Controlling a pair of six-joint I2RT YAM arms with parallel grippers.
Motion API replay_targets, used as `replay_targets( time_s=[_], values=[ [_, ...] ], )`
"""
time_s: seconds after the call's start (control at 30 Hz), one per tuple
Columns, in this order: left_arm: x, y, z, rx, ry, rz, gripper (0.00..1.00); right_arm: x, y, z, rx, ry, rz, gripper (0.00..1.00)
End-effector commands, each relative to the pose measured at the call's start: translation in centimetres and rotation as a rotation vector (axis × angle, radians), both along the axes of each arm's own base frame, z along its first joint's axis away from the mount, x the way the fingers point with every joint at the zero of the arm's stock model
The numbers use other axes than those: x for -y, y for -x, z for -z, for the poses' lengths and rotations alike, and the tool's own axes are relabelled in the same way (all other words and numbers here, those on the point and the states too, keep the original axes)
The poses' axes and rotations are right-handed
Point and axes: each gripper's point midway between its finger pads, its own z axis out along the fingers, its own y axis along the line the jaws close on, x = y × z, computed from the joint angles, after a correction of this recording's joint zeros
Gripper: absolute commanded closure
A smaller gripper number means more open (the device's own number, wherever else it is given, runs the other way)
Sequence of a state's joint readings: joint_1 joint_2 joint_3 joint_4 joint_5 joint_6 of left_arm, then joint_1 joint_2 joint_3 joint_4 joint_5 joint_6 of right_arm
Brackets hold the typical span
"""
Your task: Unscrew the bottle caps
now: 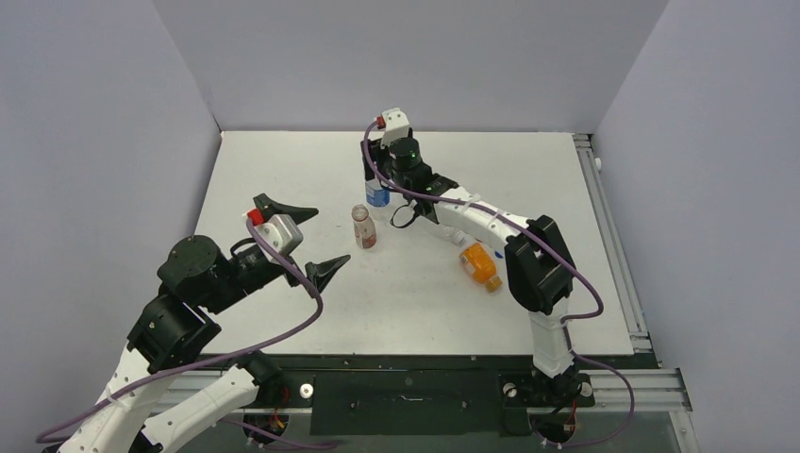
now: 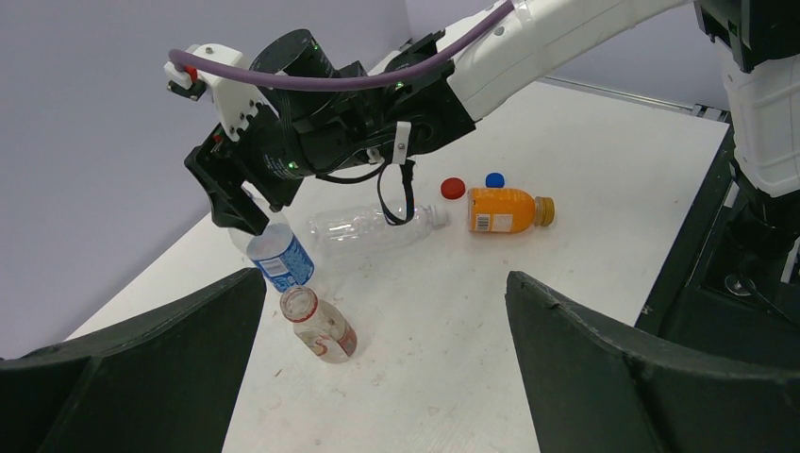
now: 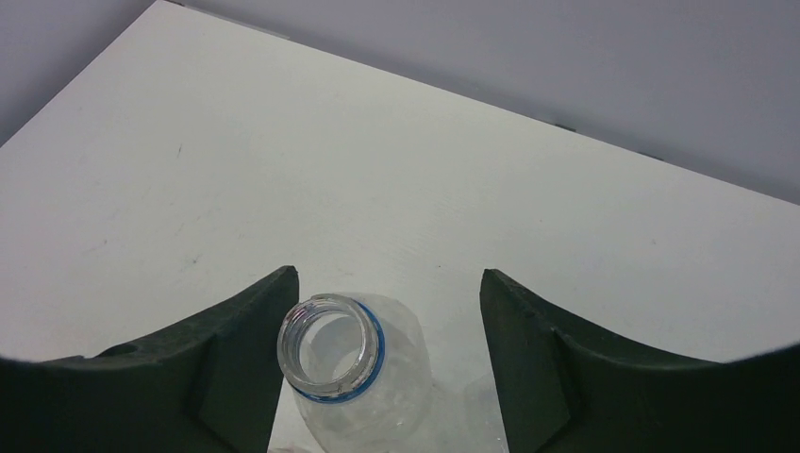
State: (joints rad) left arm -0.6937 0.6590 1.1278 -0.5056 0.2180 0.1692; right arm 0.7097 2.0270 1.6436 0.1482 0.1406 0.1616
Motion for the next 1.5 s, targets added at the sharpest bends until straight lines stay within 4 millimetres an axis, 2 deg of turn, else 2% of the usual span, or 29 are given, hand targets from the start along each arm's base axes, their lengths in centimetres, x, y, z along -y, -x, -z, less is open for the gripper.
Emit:
replay_targets(
  time_s=[0.0, 0.2, 0.5, 0.57, 0.63, 0.67, 0.7, 0.73, 0.8, 0.83, 0.87, 0.9, 0.93, 0.97, 1.03, 1.07, 1.1, 1.23, 1.33, 1.47],
  values=[
    [0.1, 0.2, -3.4, 0.075, 0.07, 0.014, 0.03, -0.5, 1.0, -5.0, 0.085, -0.057, -0.035, 0.32],
    [0.4, 0.1, -3.3, 0.069, 0.072, 0.02, 0.03, 0.0, 1.6, -6.5, 0.104, -0.057, -0.044, 0.22],
    [0.6, 0.1, -3.6, 0.068, 0.082, 0.026, 0.03, 1.8, 3.2, -10.4, 0.139, -0.095, -0.037, 0.19],
    [0.6, 0.1, -3.8, 0.067, 0.084, 0.027, 0.03, 3.1, 3.2, -11.3, 0.123, -0.128, -0.006, 0.19],
    [0.6, 0.0, -3.8, 0.065, 0.084, 0.022, 0.03, 5.9, 3.3, -12.9, 0.106, -0.221, 0.037, 0.19],
    [0.5, 0.0, -3.9, 0.064, 0.084, 0.02, 0.03, 7.8, 2.6, -12.0, 0.086, -0.237, 0.067, 0.19],
    [0.5, -0.1, -3.8, 0.059, 0.079, 0.015, 0.03, 8.9, 2.9, -12.5, 0.07, -0.274, 0.086, 0.19],
    [0.5, -0.1, -3.8, 0.06, 0.077, 0.014, 0.03, 10.6, 2.4, -11.4, 0.044, -0.267, 0.121, 0.19],
    [0.5, -0.1, -3.7, 0.055, 0.069, 0.013, 0.03, 12.5, 2.5, -9.3, -0.03, -0.234, 0.147, 0.18],
    [0.5, -0.1, -3.6, 0.052, 0.065, 0.016, 0.03, 13.1, 2.9, -6.9, -0.11, -0.187, 0.157, 0.18],
    [0.6, -0.1, -3.6, 0.054, 0.059, 0.021, 0.03, 13.8, 2.9, -5.8, -0.153, -0.168, 0.159, 0.18],
    [0.7, 0.1, -3.6, 0.055, 0.055, 0.035, 0.03, 14.8, 3.4, -3.3, -0.238, -0.125, 0.169, 0.18],
    [0.8, 0.2, -3.7, 0.057, 0.052, 0.044, 0.03, 14.9, 3.8, -2.1, -0.288, -0.112, 0.153, 0.18],
    [1.1, 0.3, -3.9, 0.058, 0.051, 0.06, 0.03, 15.9, 4.3, 0.4, -0.381, -0.075, 0.171, 0.18],
    [1.4, 0.4, -3.9, 0.053, 0.043, 0.081, 0.03, 16.4, 5.3, 2.8, -0.453, -0.049, 0.166, 0.17],
    [1.6, 0.4, -4.0, 0.051, 0.038, 0.088, 0.03, 16.7, 6.2, 4.7, -0.489, -0.029, 0.17, 0.17],
    [1.8, 0.3, -3.8, 0.044, 0.026, 0.098, 0.03, 16.8, 6.5, 5.2, -0.495, -0.026, 0.17, 0.17],
    [2.3, 0.4, -3.9, 0.05, 0.003, 0.131, 0.03, 17.0, 8.3, 9.7, -0.593, 0.025, 0.159, 0.17],
    [2.7, 0.6, -4.1, 0.04, -0.009, 0.158, 0.03, 17.1, 8.6, 12.2, -0.642, 0.06, 0.153, 0.16],
    [3.2, 0.8, -3.9, 0.019, -0.031, 0.19, 0.03, 16.4, 8.6, 13.7, -0.659, 0.077, 0.124, 0.16]
  ],
)
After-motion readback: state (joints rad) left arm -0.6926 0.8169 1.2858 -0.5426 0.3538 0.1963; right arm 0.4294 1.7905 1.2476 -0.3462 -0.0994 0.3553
